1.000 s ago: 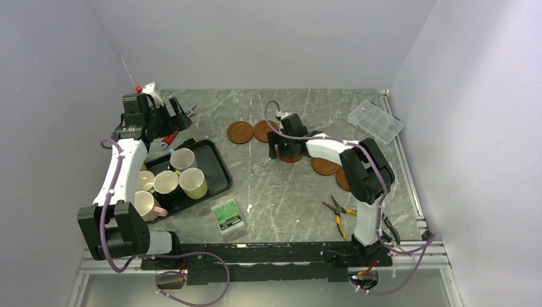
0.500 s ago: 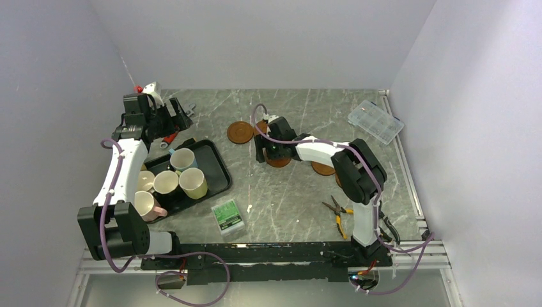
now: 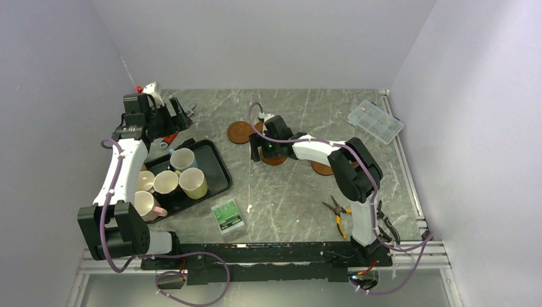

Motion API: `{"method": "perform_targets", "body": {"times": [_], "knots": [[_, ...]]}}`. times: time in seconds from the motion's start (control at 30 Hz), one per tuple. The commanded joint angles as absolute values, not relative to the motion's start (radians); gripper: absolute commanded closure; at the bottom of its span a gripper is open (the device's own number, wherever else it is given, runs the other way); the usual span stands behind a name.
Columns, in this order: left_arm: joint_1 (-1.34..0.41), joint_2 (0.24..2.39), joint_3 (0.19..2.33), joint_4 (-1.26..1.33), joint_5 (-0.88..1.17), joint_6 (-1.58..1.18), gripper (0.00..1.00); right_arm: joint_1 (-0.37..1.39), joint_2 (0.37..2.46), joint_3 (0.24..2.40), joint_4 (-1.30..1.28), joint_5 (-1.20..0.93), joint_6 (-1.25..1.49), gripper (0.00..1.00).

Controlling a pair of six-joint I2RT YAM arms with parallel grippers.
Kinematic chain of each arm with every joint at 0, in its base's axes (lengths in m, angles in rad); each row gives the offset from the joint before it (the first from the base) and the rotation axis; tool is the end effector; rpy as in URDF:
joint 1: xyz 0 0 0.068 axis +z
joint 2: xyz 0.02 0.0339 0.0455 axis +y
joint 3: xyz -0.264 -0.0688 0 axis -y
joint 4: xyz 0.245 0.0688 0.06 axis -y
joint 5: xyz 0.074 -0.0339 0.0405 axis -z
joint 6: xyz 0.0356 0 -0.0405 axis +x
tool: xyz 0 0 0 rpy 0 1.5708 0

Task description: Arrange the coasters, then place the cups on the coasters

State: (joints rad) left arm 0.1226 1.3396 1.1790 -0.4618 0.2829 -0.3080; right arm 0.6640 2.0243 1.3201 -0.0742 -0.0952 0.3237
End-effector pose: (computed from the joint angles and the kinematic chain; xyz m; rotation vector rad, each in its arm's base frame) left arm 0.2978 0.0267 0.3275 -0.3114 2.1727 -0.4144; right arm 0.3438 0.2733 0.1611 -0.4580 2.3805 0.5822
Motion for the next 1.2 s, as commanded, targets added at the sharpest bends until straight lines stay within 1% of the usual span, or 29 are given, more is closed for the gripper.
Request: {"method": "perform_targets", "body": {"times": [0.0,0.1,0.2,0.57,0.7,0.9,1.03,1.17], "knots": [[0.121,1.333,1.216,-0.447,0.297,-0.302,0.06,0.673,1.891,1.321,-0.16,-0.129,0.299,0.09],[0.12,1.331,1.216,-0.446,0.298,-0.302,0.06,0.664,1.807,1.288,-0.217,-0.036,0.308,0.06],[0.12,1.329,1.216,-0.446,0.298,-0.304,0.06,0.627,1.753,1.235,-0.269,0.028,0.325,0.05],[0.116,1.328,1.214,-0.446,0.3,-0.304,0.06,0.376,1.629,0.979,-0.248,0.028,0.36,0.04],[0.111,1.333,1.215,-0.448,0.297,-0.303,0.06,0.329,1.633,0.951,-0.228,0.012,0.35,0.04],[0.107,1.337,1.216,-0.451,0.288,-0.298,0.06,0.317,1.68,0.962,-0.212,0.005,0.344,0.07],[0.105,1.339,1.216,-0.451,0.286,-0.296,0.06,0.318,1.711,0.974,-0.19,-0.094,0.329,0.1],[0.105,1.342,1.217,-0.453,0.287,-0.297,0.06,0.35,1.727,0.977,-0.153,-0.178,0.326,0.1]]}}
